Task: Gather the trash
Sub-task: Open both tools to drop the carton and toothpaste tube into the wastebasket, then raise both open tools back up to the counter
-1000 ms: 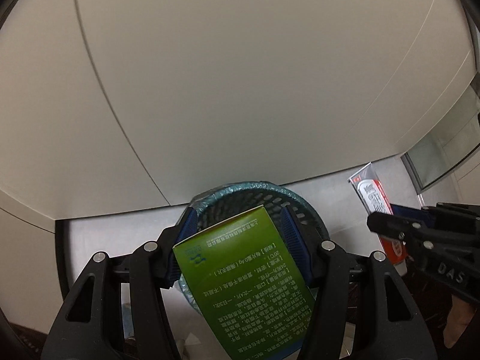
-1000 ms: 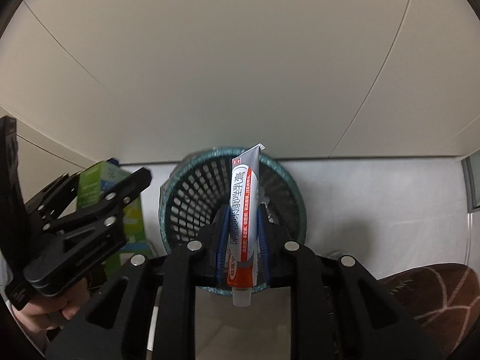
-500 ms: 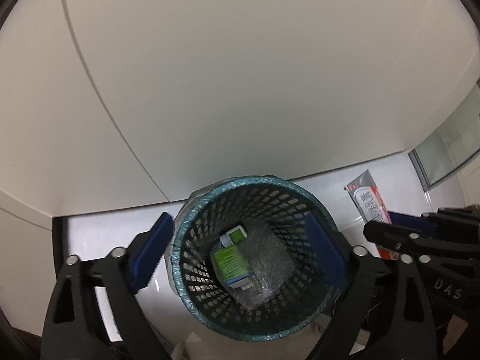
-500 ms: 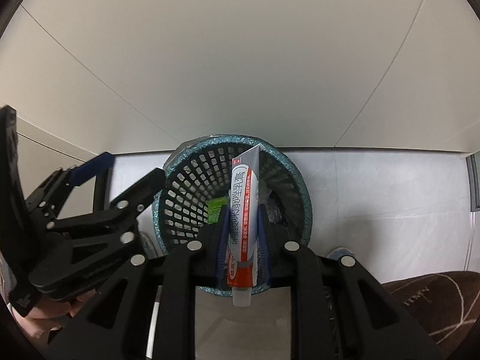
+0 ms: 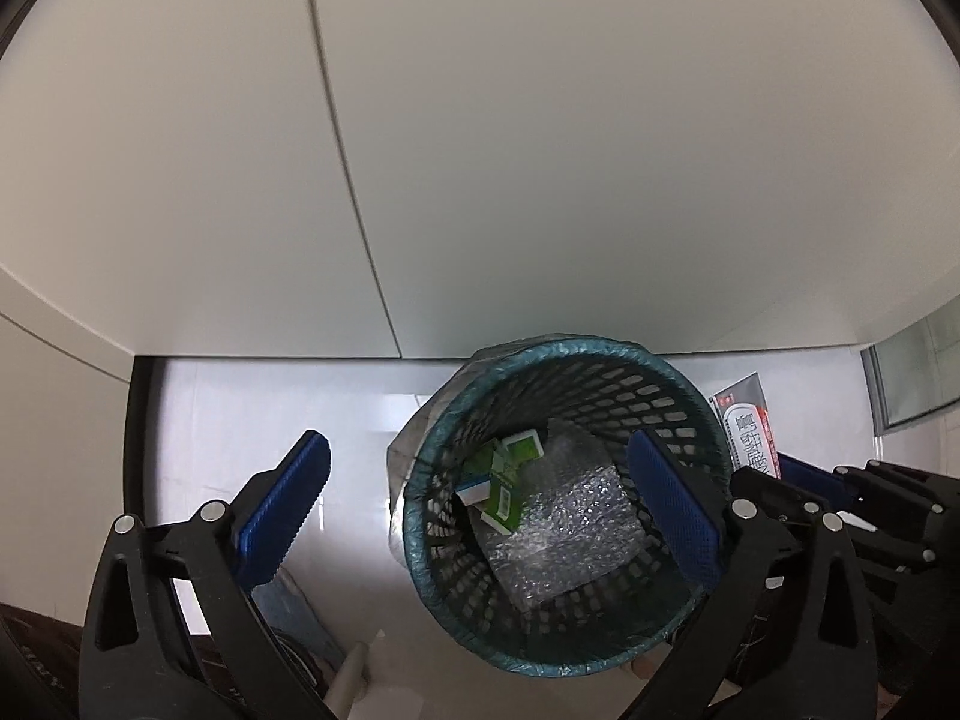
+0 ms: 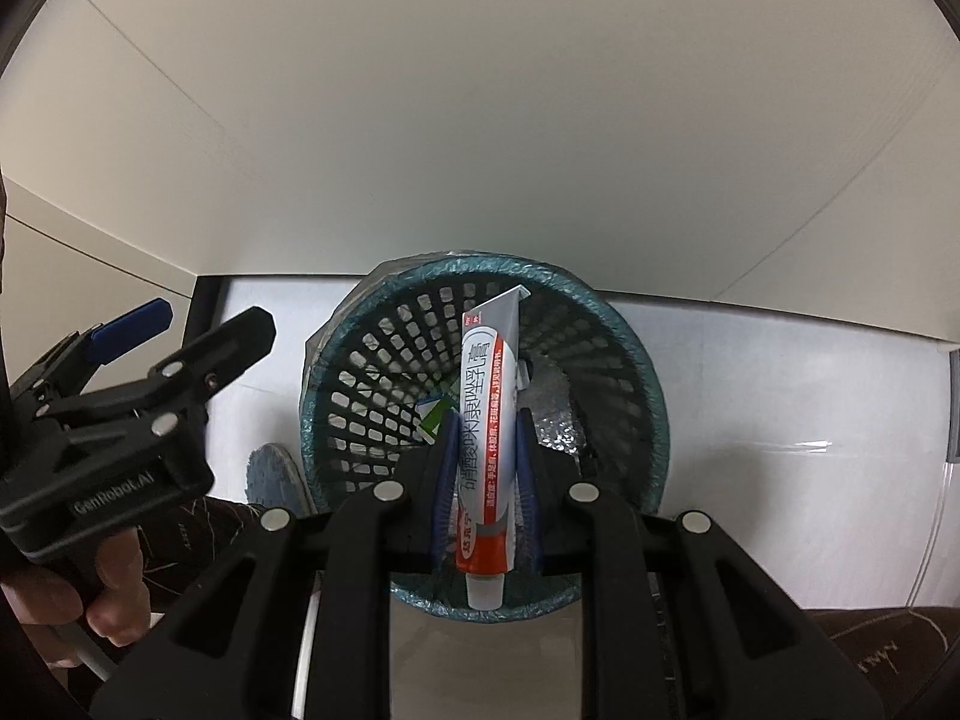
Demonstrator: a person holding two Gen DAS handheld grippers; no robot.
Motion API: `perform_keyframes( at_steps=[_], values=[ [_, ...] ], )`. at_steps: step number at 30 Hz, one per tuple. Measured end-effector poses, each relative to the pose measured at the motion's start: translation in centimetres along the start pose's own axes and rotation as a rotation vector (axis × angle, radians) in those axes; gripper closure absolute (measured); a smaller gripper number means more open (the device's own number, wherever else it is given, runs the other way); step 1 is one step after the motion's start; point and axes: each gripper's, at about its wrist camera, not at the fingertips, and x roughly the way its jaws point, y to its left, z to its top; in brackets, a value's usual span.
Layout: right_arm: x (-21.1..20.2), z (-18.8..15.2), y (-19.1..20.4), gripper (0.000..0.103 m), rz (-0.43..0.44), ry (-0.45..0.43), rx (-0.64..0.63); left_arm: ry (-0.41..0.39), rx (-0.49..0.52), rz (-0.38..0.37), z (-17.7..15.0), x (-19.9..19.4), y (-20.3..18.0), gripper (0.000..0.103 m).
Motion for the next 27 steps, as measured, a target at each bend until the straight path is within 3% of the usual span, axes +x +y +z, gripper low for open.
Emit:
perform_keyframes(
  at_steps=[3,4,5,16,21,27],
  values=[
    [-0.6,0.0,0.1,0.083,-0.004,-0.007,-0.004,0.005,-0.008,0.014,-0.2,0.2,0.3,0.006],
    [-0.5,0.2,0.1,0.079,-0.004,-0.009,-0.001,0.01,-0.011,0.021,-0.3,0.4,0.4,0.006],
    [-0.3,0.4,-0.1,0.069,-0.004,-0.008,0.007,0.013,-0.016,0.025,-0.3,0.4,0.5,0.006],
    [-1.0,0.7,-0.4,0.041,-0.019,-0.044,0.019,0.018,-0.015,0.036,-0.7,0.2,0.8,0.006],
    [-2.2,0.4,-0.1,0.022,-0.044,-0.107,0.019,-0.025,-0.01,0.046,-0.4,-2.9,0.8,0.006],
    [-5.6,-0.3,0.1,0.015,-0.05,-0.171,0.021,-0.072,-0.049,0.05,-0.3,-7.8,2.2,0.006]
  ],
)
